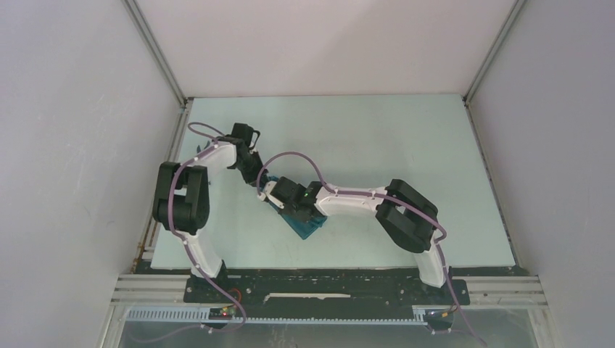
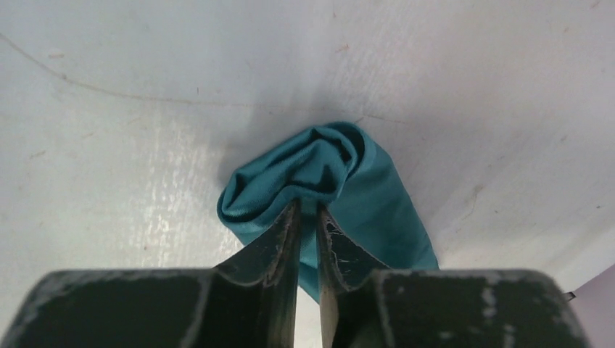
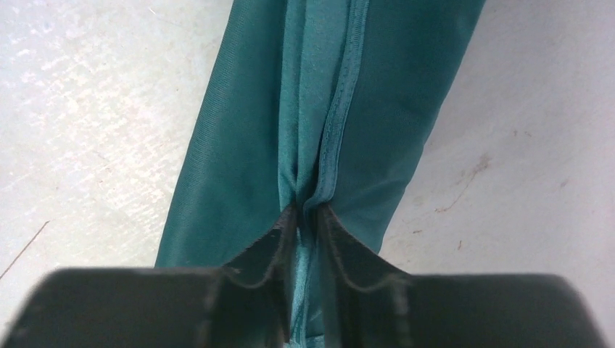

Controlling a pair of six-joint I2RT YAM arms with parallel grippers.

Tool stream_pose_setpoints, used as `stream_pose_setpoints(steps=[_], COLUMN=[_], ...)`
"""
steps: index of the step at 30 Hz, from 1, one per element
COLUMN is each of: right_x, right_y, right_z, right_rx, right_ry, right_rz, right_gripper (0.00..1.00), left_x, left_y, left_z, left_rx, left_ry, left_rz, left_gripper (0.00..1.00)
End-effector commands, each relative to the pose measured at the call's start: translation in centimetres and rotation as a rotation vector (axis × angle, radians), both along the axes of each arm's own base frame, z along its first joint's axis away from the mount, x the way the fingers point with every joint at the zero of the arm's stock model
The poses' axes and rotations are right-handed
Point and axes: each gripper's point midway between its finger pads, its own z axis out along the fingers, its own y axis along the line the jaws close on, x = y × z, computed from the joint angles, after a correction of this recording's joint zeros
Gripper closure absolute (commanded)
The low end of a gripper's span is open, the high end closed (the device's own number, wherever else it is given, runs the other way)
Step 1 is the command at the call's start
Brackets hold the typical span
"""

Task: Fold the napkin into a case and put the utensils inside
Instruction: Smooth out the smaller rectangle-folded napkin at the center of the board.

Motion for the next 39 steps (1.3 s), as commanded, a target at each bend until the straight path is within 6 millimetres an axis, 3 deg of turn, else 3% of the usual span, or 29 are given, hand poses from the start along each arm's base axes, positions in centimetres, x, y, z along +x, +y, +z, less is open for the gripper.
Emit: stream_pose_setpoints(steps=[1,6,9,14,19,27,39], right_x=[-0.3,-0.3,-0.2,-0.2,-0.5,-1.3,-2.8], right_y=[0.5,0.6,0.8,1.0,1.5,2.0,4.0], right_z=[-1.3,-0.6,0.3,2.0,3.8,5.0,4.7], right_rx=[0.006,0.029,0.066,0.145,0.225,0.319,0.387], right_ry=[0.004,0.010,0.025,0.075,0.126,0.233,0.369], right_rz=[-0.017,-0.039,-0.055,-0.092,-0.129,-0.192,-0.253], right_gripper=[0.81,1.00,1.00,1.00,1.00,1.00,1.00], left_x=[-0.4,-4.2,-7.7,-11.6,-13.0,-14.7,-14.9], left_y=[0.1,0.5,0.0,-3.8,-6.6,-6.7,-7.4], left_z=[3.9,5.7,4.4,2.2,0.8,-1.7,-2.3], left_rx=[-0.019,-0.049,-0.112,-0.342,-0.424,-0.393,-0.388], left_ry=[-0.080,-0.138,-0.120,-0.111,-0.095,-0.054,-0.036], left_rz=[-0.024,-0.008,0.018,0.045,0.070,0.130,0.112], left_gripper=[0.74,0.61,0.63,0.68,0.78,0.89,0.94])
